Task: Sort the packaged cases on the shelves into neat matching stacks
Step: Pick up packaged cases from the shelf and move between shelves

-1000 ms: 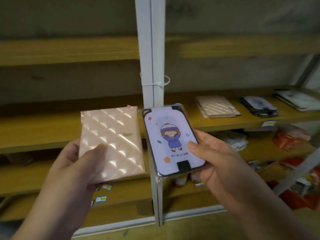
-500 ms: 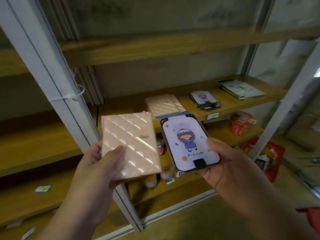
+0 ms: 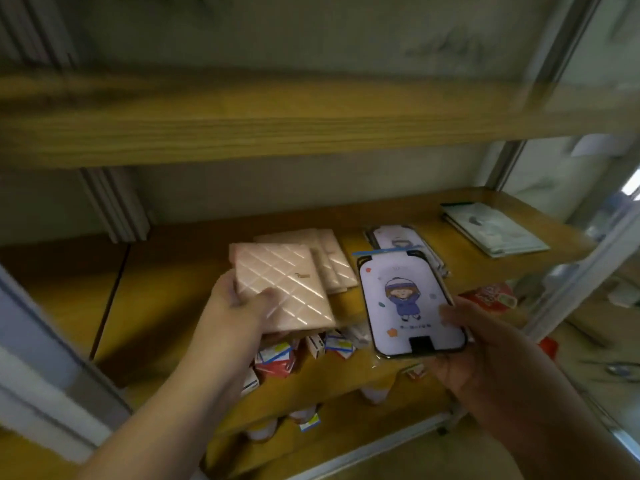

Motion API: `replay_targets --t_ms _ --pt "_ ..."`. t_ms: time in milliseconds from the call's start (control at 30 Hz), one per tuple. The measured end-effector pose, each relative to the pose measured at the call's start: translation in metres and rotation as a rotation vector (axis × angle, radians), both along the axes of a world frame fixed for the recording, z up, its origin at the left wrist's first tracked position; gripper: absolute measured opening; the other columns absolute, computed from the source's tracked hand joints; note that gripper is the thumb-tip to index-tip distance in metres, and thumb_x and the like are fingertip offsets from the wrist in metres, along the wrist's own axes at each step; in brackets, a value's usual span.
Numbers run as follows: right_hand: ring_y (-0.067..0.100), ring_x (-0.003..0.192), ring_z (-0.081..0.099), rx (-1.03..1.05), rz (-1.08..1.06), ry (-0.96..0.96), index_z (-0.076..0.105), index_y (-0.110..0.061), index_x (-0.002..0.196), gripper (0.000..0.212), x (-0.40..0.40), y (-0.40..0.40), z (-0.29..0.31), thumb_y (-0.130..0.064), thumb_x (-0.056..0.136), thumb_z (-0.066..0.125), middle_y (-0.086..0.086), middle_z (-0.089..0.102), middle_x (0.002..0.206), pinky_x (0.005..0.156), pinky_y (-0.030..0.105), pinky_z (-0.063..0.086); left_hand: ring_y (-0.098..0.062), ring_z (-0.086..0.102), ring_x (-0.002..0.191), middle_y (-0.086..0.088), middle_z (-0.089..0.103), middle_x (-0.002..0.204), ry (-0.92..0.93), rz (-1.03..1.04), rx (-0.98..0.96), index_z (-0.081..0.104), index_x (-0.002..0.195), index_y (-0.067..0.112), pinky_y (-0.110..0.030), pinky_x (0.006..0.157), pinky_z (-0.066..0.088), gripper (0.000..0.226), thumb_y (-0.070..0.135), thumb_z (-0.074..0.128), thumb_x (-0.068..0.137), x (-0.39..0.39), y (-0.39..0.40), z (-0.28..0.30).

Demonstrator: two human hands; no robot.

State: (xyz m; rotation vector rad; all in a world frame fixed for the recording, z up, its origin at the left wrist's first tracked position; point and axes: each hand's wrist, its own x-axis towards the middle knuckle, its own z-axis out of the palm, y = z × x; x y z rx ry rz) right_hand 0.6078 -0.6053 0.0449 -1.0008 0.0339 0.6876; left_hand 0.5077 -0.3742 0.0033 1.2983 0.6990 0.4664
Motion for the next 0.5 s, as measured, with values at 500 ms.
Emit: replay_targets --t_ms 500 --pt "0.042 0.097 0.071 0.032 0.115 0.067 0.062 0.001 0.114 0.045 0.091 0.018 -0.022 -0.001 0.07 0.059 0.026 0.072 0.108 0.065 0.052 0.062 -0.037 0.033 0.14 -0.014 0.041 0.153 0.472 0.008 0.923 0.057 0.14 0.034 -0.04 0.114 0.028 0.053 0.015 0.063 0.091 0.106 0.021 -0.015"
